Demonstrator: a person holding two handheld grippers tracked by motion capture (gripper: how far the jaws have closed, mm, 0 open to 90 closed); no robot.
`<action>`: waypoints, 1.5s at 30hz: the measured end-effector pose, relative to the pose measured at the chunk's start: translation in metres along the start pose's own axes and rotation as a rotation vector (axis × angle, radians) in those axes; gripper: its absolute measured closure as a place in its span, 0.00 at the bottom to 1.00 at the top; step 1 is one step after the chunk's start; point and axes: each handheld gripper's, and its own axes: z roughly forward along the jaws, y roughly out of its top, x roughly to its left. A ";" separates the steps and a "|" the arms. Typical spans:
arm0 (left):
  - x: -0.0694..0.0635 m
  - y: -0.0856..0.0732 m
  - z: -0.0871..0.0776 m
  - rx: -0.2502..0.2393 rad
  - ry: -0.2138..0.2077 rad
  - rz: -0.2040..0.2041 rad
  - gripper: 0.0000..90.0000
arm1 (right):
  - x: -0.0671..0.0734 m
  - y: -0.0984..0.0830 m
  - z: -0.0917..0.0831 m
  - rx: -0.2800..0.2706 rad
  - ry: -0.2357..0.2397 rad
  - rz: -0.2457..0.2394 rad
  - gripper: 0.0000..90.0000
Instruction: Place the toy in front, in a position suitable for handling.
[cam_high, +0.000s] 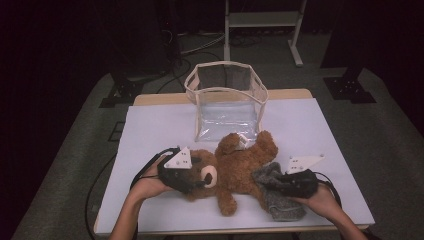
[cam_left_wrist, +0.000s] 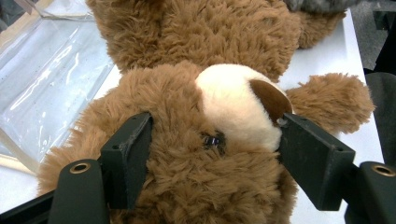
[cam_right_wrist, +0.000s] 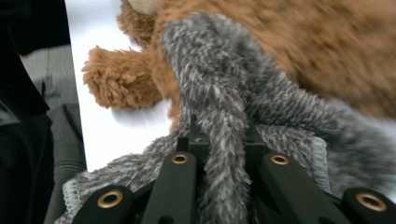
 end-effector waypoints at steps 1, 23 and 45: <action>0.000 0.000 0.000 0.000 0.000 -0.002 0.30 | -0.001 -0.001 -0.003 0.000 -0.007 0.007 0.89; -0.003 -0.001 -0.001 0.018 -0.008 0.018 0.30 | -0.002 0.013 0.011 0.032 -0.040 -0.034 0.89; -0.004 -0.001 -0.002 0.029 -0.015 0.021 0.29 | 0.000 0.059 0.015 -0.016 -0.045 -0.095 0.89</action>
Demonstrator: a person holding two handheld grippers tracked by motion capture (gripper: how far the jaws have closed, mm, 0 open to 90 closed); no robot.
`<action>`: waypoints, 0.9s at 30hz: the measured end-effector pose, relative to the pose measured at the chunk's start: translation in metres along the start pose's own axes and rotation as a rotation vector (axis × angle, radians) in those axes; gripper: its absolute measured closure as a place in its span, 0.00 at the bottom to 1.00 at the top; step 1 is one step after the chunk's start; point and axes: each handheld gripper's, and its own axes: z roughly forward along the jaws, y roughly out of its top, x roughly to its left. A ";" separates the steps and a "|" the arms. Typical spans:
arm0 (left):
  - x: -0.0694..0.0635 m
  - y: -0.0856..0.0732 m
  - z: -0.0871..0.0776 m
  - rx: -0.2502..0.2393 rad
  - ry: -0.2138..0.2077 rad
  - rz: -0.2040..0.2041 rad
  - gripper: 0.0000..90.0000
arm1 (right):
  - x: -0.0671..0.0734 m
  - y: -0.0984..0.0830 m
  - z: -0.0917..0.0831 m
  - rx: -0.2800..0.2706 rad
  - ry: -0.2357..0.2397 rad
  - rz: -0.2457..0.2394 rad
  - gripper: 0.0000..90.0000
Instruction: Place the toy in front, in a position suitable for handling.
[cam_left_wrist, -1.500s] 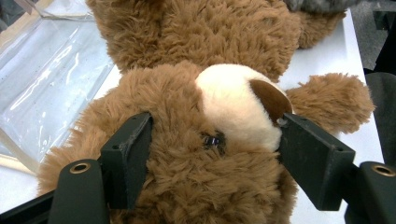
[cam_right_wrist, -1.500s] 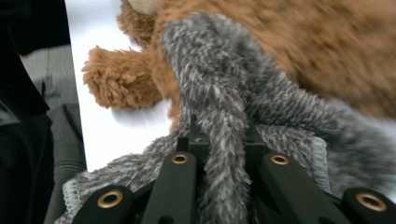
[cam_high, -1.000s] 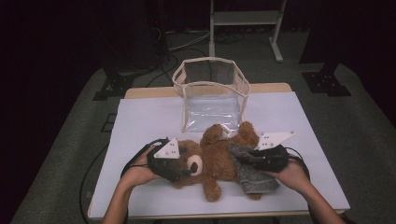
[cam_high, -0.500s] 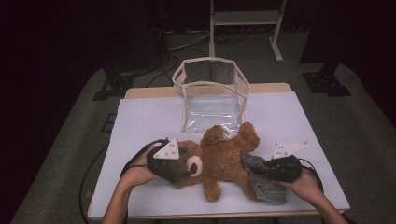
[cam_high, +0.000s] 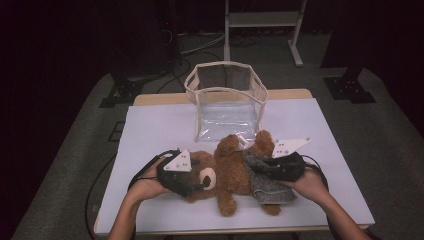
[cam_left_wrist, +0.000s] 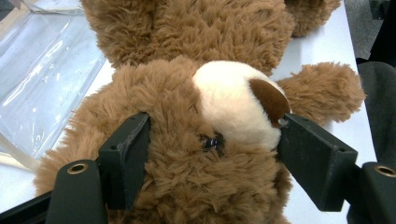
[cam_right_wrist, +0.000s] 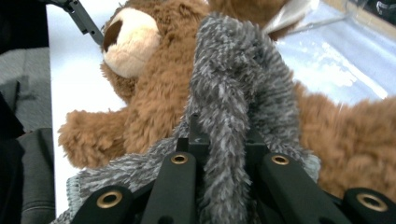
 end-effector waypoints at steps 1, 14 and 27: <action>0.000 0.000 0.000 0.001 0.000 0.000 0.29 | 0.000 -0.004 -0.001 -0.001 0.003 0.005 0.88; 0.000 0.002 0.002 0.005 0.001 -0.005 0.29 | 0.004 -0.036 -0.012 0.041 0.011 0.062 0.88; 0.000 0.002 0.002 0.006 0.003 -0.001 0.29 | 0.011 0.005 0.003 -0.017 0.033 -0.024 0.88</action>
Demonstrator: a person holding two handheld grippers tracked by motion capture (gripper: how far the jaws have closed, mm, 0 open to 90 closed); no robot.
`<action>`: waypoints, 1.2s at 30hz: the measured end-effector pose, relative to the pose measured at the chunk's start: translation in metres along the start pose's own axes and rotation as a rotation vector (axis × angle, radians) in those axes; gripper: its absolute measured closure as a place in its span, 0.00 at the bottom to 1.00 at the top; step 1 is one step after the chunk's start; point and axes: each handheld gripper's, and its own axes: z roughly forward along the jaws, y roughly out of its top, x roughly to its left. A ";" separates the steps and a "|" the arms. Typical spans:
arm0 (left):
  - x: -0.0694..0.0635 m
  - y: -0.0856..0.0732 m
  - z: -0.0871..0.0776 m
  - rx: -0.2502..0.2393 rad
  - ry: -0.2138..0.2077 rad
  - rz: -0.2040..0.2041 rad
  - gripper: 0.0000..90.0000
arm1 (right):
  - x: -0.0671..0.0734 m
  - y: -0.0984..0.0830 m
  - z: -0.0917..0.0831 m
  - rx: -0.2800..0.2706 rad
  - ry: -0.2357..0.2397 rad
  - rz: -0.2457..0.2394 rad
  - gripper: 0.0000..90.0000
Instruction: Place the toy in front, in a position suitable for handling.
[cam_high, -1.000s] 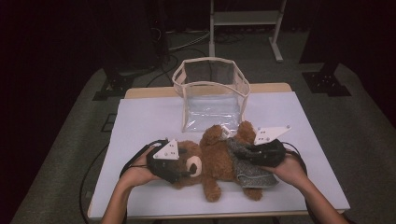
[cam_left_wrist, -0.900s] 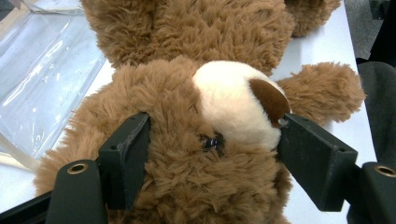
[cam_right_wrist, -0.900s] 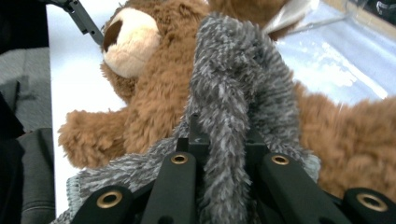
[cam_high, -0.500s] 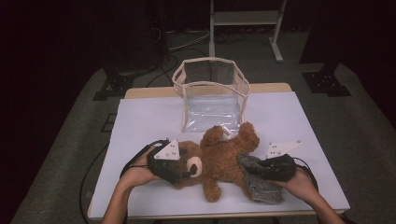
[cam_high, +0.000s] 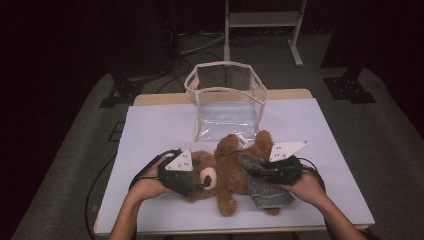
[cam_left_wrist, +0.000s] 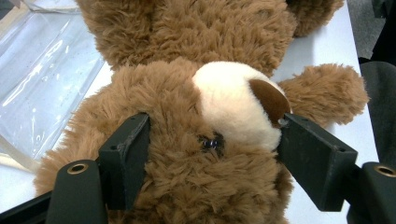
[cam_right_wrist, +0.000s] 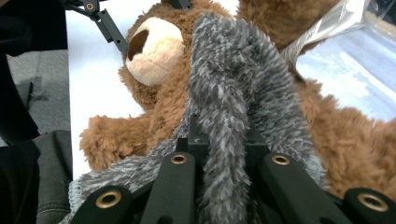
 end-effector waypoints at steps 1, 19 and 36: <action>0.000 0.000 0.000 0.000 0.000 0.000 0.29 | -0.001 -0.003 -0.001 -0.003 0.003 0.004 0.88; 0.001 0.010 0.012 0.008 -0.010 0.000 0.30 | -0.001 0.000 -0.011 0.019 -0.010 -0.011 0.88; 0.002 0.014 -0.001 0.003 0.025 0.026 0.28 | 0.001 -0.001 0.007 0.027 0.014 -0.031 0.88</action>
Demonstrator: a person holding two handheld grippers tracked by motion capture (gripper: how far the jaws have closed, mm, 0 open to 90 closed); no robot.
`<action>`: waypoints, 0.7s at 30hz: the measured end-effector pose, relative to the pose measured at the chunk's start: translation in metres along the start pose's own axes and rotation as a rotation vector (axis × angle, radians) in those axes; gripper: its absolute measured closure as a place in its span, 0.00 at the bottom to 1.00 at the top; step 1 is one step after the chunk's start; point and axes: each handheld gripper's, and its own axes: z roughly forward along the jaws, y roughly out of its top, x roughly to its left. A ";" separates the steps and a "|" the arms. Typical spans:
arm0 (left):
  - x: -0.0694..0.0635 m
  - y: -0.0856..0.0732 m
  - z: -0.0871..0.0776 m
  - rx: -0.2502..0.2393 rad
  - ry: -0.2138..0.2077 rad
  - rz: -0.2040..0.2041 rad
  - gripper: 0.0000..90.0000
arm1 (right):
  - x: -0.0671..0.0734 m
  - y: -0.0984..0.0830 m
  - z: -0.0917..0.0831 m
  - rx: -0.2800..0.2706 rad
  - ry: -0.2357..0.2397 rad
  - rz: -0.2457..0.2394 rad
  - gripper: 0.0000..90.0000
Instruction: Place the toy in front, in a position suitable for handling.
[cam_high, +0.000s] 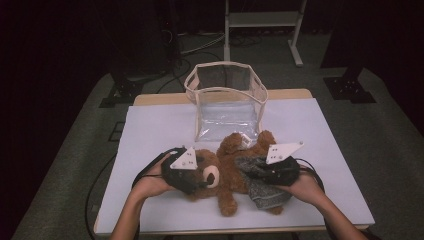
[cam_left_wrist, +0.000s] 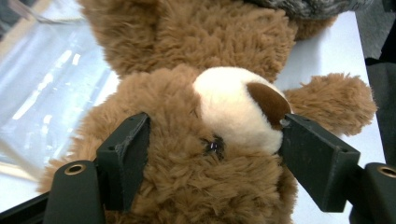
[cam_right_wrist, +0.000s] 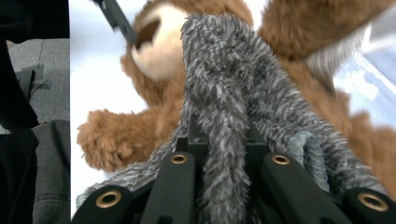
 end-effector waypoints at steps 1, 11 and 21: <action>0.001 0.001 -0.002 -0.010 0.000 -0.005 0.28 | -0.001 -0.003 -0.002 0.003 -0.002 0.007 0.88; 0.004 0.009 0.005 -0.002 -0.087 -0.005 0.36 | 0.002 -0.003 -0.016 0.014 -0.029 0.000 0.88; -0.002 0.010 0.012 0.020 -0.104 0.000 0.39 | 0.011 0.053 0.029 0.044 -0.006 -0.127 0.88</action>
